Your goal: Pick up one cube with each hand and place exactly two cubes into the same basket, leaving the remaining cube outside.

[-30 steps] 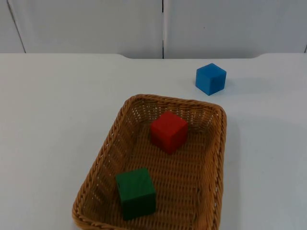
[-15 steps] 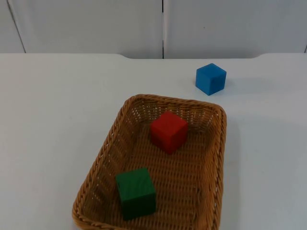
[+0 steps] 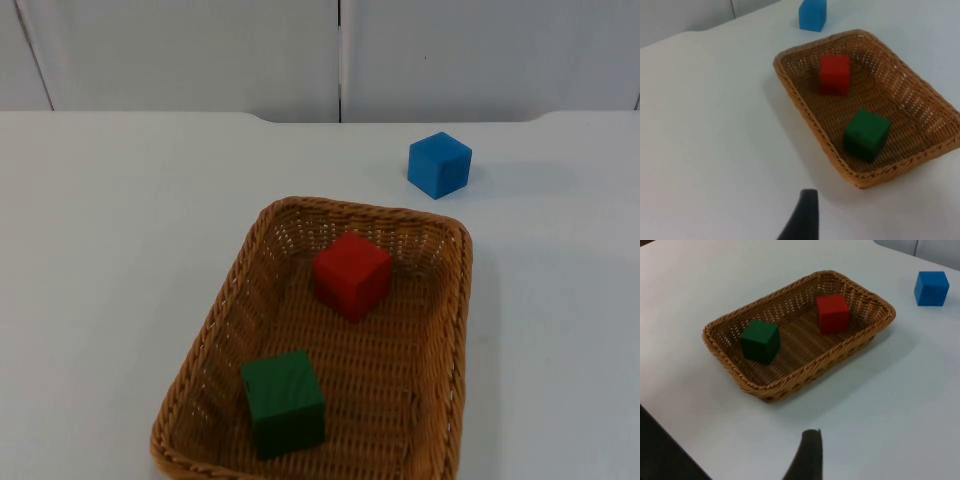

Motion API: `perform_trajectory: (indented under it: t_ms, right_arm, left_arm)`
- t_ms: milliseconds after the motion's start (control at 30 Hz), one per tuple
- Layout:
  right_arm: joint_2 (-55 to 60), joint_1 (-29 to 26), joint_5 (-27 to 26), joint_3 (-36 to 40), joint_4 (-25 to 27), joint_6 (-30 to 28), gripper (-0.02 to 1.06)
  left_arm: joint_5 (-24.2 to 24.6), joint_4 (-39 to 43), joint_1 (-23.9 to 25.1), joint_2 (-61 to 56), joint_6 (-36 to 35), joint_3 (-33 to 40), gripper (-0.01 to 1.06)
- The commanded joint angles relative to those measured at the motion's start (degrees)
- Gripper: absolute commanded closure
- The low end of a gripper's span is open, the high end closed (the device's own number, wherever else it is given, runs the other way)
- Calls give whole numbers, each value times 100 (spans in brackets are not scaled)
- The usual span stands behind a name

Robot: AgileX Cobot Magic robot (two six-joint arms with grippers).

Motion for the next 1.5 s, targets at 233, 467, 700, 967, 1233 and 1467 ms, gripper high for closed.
perform_trajectory:
  t_ms: [233,467,700,967,1233,1467]
  right_arm:
    - [-24,27,2,41,-9,-2,31]
    - [-24,27,2,40,-9,-2,0]
    - [-24,27,2,40,-9,-2,-1]
    - [-24,27,2,40,-9,-2,-1]
    - [-24,27,2,40,7,-2,-1]
    - [-24,12,2,40,6,-2,-1]
  left_arm:
    - [-56,-206,-19,-22,186,26,24]
    - [-56,-206,-19,-22,186,26,0]
    - [-56,-206,-19,-22,186,26,0]
    - [-56,-206,-19,-22,186,26,0]
    - [-56,-206,-19,-22,186,26,0]
    - [-56,-195,-19,-22,186,26,0]
